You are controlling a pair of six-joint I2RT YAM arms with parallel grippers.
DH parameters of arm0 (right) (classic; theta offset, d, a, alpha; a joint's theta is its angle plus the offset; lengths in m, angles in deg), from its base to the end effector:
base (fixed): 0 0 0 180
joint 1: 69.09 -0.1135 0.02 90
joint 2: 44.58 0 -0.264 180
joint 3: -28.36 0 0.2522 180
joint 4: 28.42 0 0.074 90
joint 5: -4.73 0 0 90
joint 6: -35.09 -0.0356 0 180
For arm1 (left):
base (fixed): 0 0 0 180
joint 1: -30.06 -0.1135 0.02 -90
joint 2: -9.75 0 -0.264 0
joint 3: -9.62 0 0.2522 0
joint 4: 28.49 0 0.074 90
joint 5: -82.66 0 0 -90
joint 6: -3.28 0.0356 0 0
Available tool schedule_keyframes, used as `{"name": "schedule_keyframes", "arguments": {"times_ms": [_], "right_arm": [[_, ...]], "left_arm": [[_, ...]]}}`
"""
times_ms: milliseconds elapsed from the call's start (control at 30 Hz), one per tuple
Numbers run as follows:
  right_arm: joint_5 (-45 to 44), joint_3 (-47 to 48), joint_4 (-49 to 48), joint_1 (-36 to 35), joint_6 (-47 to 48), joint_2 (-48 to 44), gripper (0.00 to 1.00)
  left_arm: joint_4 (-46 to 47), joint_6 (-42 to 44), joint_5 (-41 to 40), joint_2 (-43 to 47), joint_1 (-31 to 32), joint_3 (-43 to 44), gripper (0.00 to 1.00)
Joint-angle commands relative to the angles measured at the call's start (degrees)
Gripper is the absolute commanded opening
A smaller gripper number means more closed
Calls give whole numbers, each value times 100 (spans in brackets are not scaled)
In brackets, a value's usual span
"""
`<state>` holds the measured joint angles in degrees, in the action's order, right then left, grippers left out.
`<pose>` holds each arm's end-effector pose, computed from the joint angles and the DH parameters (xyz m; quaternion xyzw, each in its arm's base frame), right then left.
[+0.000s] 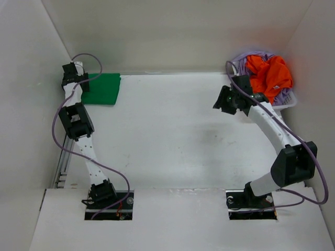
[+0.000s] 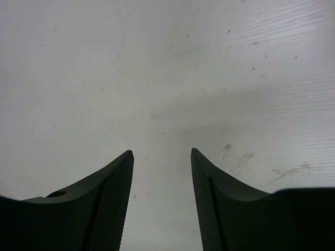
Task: Fold and stack the t-shirts
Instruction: Put the neatly folded tshirt into the corner of the board with the left arm, then grab crumpled tshirt from bin with the right arm
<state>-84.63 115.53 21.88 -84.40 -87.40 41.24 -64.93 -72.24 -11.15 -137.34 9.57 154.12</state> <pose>0.3132 0.0862 0.3001 0.1379 0.9263 0.1468 0.3184 0.5412 0.2048 0.1766 -0.0616 0.9002 0.1578 0.4012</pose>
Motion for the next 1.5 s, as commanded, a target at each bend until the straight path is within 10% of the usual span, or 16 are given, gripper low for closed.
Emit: {"name": "schedule_keyframes", "arguments": {"times_ms": [0, 200, 233, 500, 1000, 1467], "right_arm": [[-362, 682, 108, 470, 260, -338, 53], [-1101, 1948, 267, 1780, 656, 241, 67], [-1206, 2184, 249, 2017, 708, 451, 100], [-1628, 4223, 108, 3064, 595, 2762, 100], [-3605, 1994, -2299, 2257, 1868, 1736, 100], [-3659, 3417, -1298, 2757, 1720, 3370, 100]], "left_arm": [[290, -16, -348, 1522, 66, -293, 66], [431, 423, -532, 2692, 541, -1040, 71], [431, 459, -541, 2842, 602, -1129, 72], [-526, 424, 582, 3634, 1086, -1674, 75], [-1195, 187, 1269, 3749, 2044, -2474, 75], [-1204, 169, 1269, 3687, 2282, -2702, 76]]}}
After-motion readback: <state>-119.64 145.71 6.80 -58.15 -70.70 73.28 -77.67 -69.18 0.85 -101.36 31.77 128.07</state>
